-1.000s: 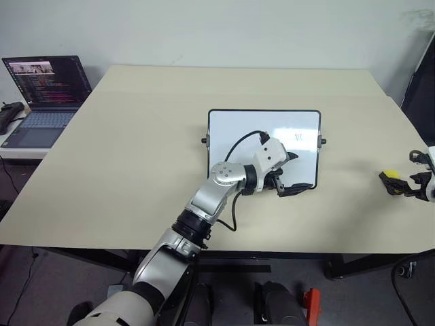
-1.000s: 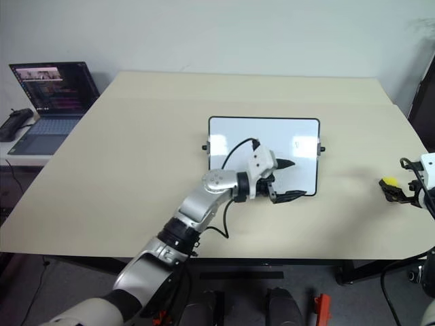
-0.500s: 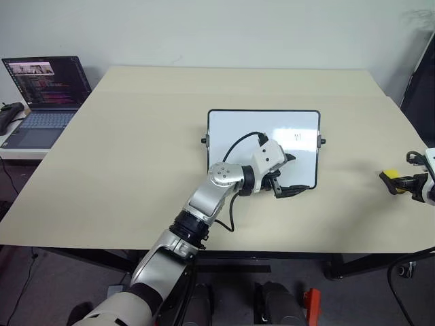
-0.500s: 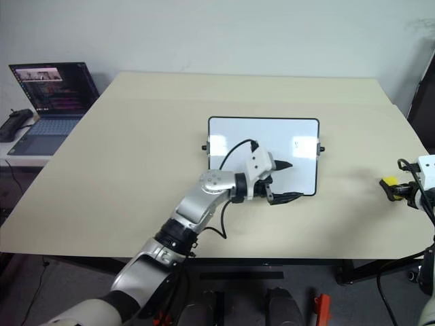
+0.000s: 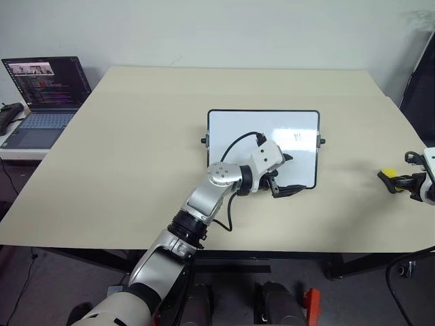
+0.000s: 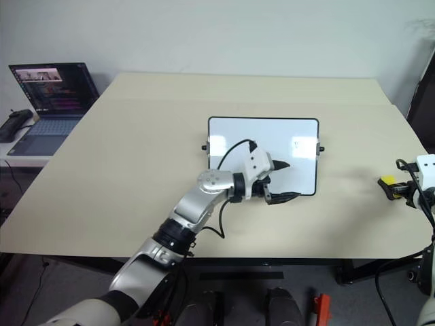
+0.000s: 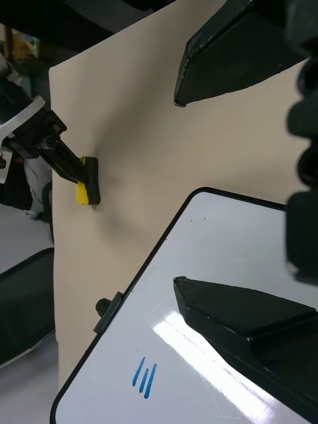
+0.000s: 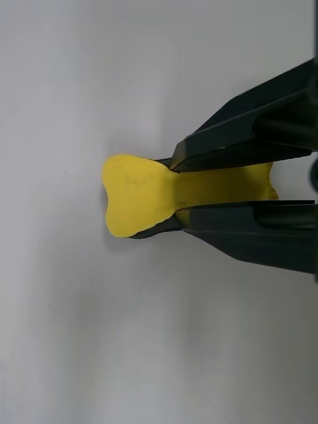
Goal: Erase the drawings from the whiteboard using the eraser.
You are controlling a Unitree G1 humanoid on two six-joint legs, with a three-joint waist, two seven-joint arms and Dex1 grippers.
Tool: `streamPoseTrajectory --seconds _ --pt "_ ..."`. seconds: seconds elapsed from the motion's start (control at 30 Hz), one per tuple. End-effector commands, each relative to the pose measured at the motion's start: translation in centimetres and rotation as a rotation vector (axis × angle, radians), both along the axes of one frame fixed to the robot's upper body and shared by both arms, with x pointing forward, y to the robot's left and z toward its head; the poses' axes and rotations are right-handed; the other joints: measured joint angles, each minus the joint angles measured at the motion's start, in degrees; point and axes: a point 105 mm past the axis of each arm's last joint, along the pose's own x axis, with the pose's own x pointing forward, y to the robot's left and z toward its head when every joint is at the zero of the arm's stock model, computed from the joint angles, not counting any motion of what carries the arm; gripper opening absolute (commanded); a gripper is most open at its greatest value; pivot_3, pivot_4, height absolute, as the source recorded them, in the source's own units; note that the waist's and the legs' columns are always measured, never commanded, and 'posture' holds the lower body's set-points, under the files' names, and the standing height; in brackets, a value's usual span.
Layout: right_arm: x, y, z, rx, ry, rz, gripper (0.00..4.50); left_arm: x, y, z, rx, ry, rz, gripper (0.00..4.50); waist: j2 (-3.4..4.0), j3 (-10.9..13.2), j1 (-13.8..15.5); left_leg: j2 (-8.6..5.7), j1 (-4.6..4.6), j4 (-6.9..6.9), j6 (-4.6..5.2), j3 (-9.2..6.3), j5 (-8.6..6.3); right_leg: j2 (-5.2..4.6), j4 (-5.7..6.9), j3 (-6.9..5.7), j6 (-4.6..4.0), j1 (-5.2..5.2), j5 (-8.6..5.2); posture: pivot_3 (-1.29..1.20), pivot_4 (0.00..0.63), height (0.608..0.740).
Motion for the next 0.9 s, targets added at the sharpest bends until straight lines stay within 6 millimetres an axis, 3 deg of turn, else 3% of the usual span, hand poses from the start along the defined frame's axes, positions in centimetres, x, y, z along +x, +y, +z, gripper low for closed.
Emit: streamPoseTrajectory --seconds 0.03,0.07,0.37,0.6,0.7,0.87,0.9 --pt "0.1 0.1 0.0 -0.029 0.002 0.017 0.33 -0.4 -0.3 1.3 -0.029 -0.044 -0.017 4.50 0.00 0.00 0.00 0.00 0.00 0.00 0.00 0.00 0.00 0.00 0.00 0.00 0.00 0.00 0.00 0.00 0.150 0.740" --pt "0.1 0.2 -0.1 -0.025 0.004 0.022 0.33 -0.4 -0.3 1.3 -0.029 -0.045 -0.017 4.50 0.00 0.00 0.00 0.00 0.00 0.00 0.00 0.00 0.00 0.00 0.00 0.00 0.00 0.00 0.00 0.00 0.150 0.740" --pt "0.3 0.1 0.1 -0.024 -0.011 0.005 3.43 -0.3 -0.1 1.1 -0.025 -0.042 -0.007 4.50 0.03 -0.01 0.05 -0.01 0.00 0.01 0.00 0.00 0.00 0.00 0.01 0.01 -0.06 0.00 0.04 0.00 0.150 0.740" --pt "0.5 0.3 0.2 -0.020 -0.015 0.009 3.43 -0.1 0.1 1.0 -0.019 -0.043 0.001 4.50 0.03 -0.02 0.04 -0.01 0.00 0.01 0.00 0.00 0.00 -0.01 0.01 0.01 -0.07 0.00 0.05 0.00 0.150 0.740" --pt "0.6 0.3 0.4 -0.017 -0.023 0.009 2.89 -0.1 0.2 1.0 -0.017 -0.044 0.004 4.50 0.04 -0.02 0.04 -0.01 0.00 0.01 0.00 0.00 0.00 0.00 0.01 0.01 -0.08 0.00 0.05 0.00 0.150 0.740" --pt "0.7 0.3 0.8 -0.015 -0.036 0.004 1.22 -0.1 0.3 0.9 -0.014 -0.045 0.010 4.50 0.04 -0.02 0.04 -0.01 -0.01 0.01 0.00 0.00 0.00 0.00 0.01 0.01 -0.09 0.00 0.06 0.00 0.150 0.740" --pt "0.8 0.2 0.9 -0.014 -0.041 0.001 1.09 -0.1 0.3 0.9 -0.014 -0.045 0.011 4.50 0.04 -0.02 0.04 -0.01 0.00 0.01 0.00 0.00 0.00 0.00 0.02 0.01 -0.09 0.00 0.06 0.00 0.150 0.740"
